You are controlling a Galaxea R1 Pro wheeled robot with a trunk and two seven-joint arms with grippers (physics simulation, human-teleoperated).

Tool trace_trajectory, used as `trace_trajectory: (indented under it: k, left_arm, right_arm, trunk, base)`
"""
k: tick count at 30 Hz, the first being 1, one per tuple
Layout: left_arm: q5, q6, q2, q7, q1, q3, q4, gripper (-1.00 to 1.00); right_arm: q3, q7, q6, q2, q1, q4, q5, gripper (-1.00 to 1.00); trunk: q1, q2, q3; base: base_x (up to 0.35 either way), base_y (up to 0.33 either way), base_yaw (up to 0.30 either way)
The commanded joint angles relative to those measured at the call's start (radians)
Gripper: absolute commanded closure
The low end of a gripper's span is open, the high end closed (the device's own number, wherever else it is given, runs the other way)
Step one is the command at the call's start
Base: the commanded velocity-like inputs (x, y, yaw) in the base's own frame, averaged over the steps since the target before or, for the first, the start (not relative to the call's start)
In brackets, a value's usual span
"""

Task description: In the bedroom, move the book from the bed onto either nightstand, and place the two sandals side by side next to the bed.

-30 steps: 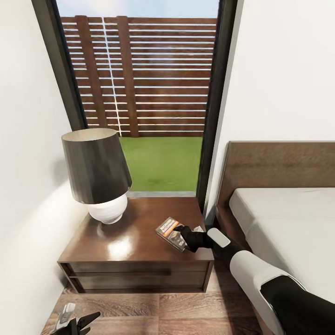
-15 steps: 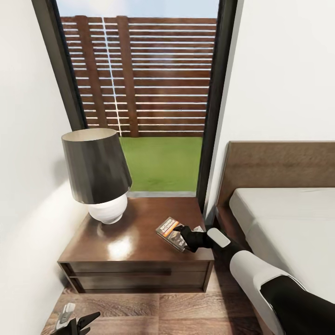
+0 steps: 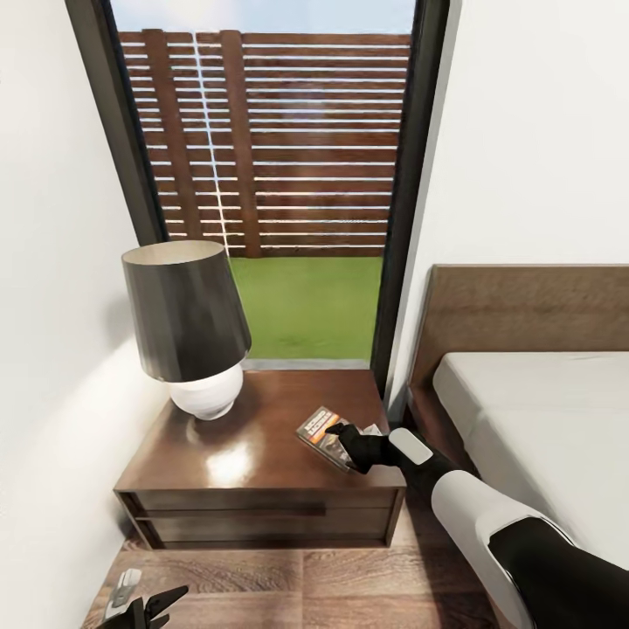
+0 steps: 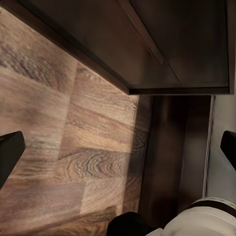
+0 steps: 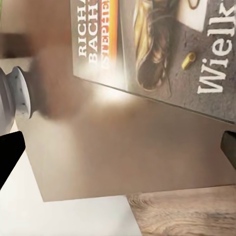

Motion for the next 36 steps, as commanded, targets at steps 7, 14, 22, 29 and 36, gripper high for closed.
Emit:
trace_trajectory:
  k: [7,14,22,29,36]
  left_arm:
    - [0.002,0.009,0.001,-0.002,0.0,0.002,0.0,-1.0]
    - [0.002,0.009,0.001,-0.002,0.0,0.002,0.0,-1.0]
    - [0.002,0.009,0.003,-0.002,0.0,0.002,0.0,-1.0]
    - [0.002,0.009,0.004,-0.002,0.0,0.002,0.0,-1.0]
    - [0.002,0.009,0.004,-0.002,0.0,0.002,0.0,-1.0]
  right_arm:
    - [0.004,-0.006,-0.002,0.0,0.0,-0.001,-0.01,-1.0]
    - [-0.028,-0.004,-0.004,0.0,0.0,-0.001,-0.031,-1.0]
    - [-0.048,-0.001,-0.004,0.0,0.0,-0.001,-0.042,-1.0]
    - [-0.053,-0.001,-0.005,0.0,0.0,-0.001,-0.044,-1.0]
    - [-0.054,0.0,-0.004,0.0,0.0,-0.001,-0.045,-1.0]
  trunk:
    - [0.0,0.0,-0.001]
    - [0.0,0.0,-0.001]
    - [0.0,0.0,-0.001]
    - [0.0,0.0,-0.001]
    - [0.0,0.0,-0.001]
  base:
    - [-0.044,0.007,0.0]
    - [-0.011,0.002,0.0]
    - [-0.002,0.0,0.0]
    - [0.0,0.0,0.0]
    - [0.0,0.0,0.0]
